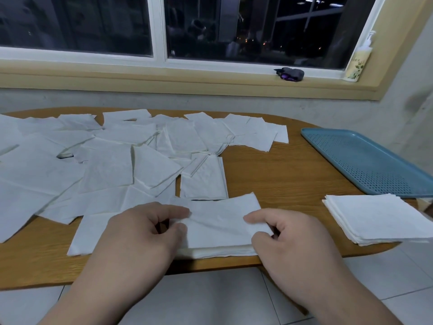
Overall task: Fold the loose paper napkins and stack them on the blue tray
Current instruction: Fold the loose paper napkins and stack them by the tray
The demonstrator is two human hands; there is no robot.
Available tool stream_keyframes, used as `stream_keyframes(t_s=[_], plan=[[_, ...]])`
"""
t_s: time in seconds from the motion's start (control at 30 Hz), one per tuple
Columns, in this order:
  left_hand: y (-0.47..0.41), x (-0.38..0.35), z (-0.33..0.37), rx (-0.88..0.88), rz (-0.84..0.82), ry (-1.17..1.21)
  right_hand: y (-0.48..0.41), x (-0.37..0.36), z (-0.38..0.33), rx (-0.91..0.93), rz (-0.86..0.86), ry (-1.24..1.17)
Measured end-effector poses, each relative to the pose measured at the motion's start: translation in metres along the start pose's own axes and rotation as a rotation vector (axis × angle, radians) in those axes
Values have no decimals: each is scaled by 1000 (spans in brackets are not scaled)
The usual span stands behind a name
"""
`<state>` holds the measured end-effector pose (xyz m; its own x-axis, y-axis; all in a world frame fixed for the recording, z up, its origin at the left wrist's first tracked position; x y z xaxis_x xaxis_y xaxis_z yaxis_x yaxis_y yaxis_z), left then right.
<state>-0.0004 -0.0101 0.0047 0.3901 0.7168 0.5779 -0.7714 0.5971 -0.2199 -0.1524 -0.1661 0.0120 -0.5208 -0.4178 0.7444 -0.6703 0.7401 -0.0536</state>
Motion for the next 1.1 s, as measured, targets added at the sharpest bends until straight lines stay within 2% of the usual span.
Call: stream_keyframes(t_s=[0.13,0.43,0.7,0.9,1.1], plan=[[0,-1,-1,-15,0,-51,-1,-4,0,57,17,53],[-1,-10,-5,-185,-10,-296,-2,-2,3,118,45,147],[-1,-13,-13,-211,10,-446,-7,0,8,133,55,218],[2,-12,-10,-317,37,-415,-18,2,18,150,127,202],[4,-20,-13,-387,-42,-440,-16,-3,17,222,36,270]])
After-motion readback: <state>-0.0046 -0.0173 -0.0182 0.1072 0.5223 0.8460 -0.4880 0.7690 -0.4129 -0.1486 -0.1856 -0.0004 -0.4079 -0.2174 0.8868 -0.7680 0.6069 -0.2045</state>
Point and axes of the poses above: each hand's wrist, its own y-axis away from the middle knuckle, its own x-axis out of the back of the hand, z = x × y, the point moved 2 cm from there along -y, towards the middle knuckle, and after that the axes turned 5 degrees about -x, right-handed, at the moved point
